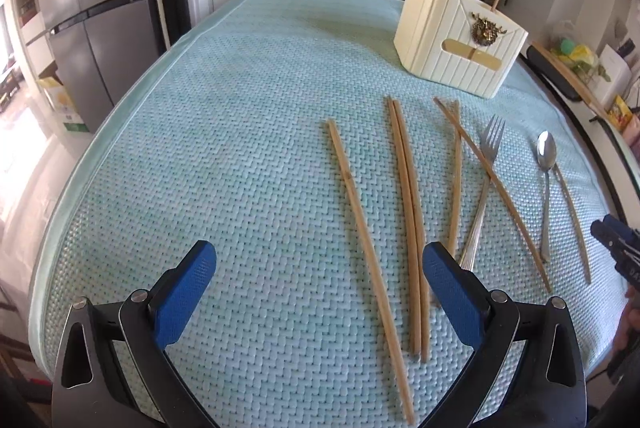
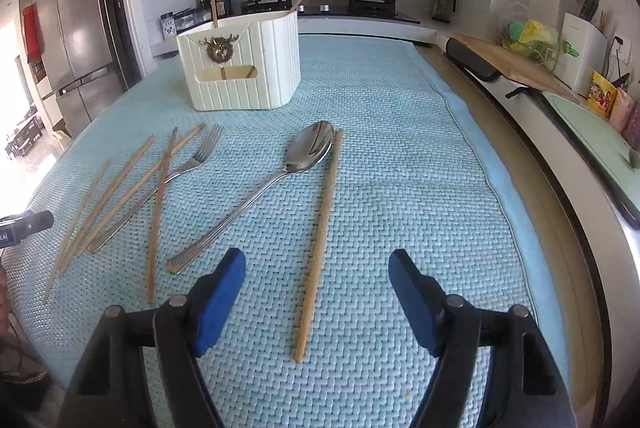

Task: Organize utensils
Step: 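Move both tools back down to the remaining chopsticks on the towel, then close the left tool on a chopstick while the right tool grasps another chopstick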

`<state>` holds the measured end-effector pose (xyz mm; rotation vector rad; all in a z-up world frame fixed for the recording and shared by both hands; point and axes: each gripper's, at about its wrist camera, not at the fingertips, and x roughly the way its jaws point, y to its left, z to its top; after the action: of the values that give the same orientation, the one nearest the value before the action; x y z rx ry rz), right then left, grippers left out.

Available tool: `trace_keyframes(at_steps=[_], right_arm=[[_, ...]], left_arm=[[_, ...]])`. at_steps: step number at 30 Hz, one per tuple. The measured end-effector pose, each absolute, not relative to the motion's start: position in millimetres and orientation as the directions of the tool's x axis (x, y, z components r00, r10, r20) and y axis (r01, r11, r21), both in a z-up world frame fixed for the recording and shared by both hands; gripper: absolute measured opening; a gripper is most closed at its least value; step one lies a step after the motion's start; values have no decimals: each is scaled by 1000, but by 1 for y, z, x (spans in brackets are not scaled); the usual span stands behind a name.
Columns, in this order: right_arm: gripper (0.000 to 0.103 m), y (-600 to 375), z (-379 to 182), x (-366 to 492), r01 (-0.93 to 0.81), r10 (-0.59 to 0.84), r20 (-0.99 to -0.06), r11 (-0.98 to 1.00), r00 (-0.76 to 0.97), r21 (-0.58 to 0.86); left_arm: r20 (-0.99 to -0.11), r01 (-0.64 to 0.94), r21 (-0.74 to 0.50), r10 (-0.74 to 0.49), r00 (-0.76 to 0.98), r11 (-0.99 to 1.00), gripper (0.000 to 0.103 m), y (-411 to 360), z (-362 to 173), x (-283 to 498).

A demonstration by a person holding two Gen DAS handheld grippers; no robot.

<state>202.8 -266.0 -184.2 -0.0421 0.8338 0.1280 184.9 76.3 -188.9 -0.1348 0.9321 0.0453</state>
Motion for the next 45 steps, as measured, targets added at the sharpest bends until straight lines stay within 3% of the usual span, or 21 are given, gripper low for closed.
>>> trace_keyframes(at_steps=[6, 11, 19, 22, 24, 26, 27, 29, 31, 37, 45], right_arm=[[46, -264, -213, 247, -142, 95, -803, 990, 589, 14], [45, -265, -213, 262, -147, 90, -814, 989, 574, 5], [44, -265, -211, 314, -168, 94, -819, 986, 567, -3], [35, -265, -212, 331, -176, 95, -825, 984, 558, -6], [14, -268, -212, 338, -164, 83, -831, 986, 550, -10], [9, -272, -212, 343, -161, 96, -837, 987, 539, 10], [6, -274, -212, 343, -159, 102, -839, 987, 535, 18], [6, -277, -211, 345, -159, 114, -839, 987, 532, 34], [6, -284, -211, 345, -137, 128, -837, 988, 531, 65], [6, -302, -182, 316, -104, 208, -771, 978, 602, 183], [6, -307, -116, 266, -161, 291, -631, 953, 719, 256]], left_arm=[[-836, -142, -49, 38, 548, 989, 102, 86, -205, 218], [-856, -137, 7, 77, 512, 991, 103, 83, -219, 233], [-862, -69, -6, 30, 506, 998, 103, 83, -217, 269], [-877, -33, -9, 8, 480, 999, 102, 84, -216, 278], [-880, -21, -10, 1, 475, 1000, 95, 83, -215, 282], [-874, 9, -13, -16, 485, 1000, 68, 79, -210, 285], [-873, 27, -17, -28, 486, 999, 60, 75, -208, 291], [-870, 48, -29, -49, 490, 998, 27, 72, -204, 292], [-865, 65, -66, -89, 494, 996, 9, 72, -203, 294], [-813, 49, -189, -184, 552, 981, 4, 90, -188, 287], [-672, 87, -239, -229, 704, 967, 4, 93, -120, 242]])
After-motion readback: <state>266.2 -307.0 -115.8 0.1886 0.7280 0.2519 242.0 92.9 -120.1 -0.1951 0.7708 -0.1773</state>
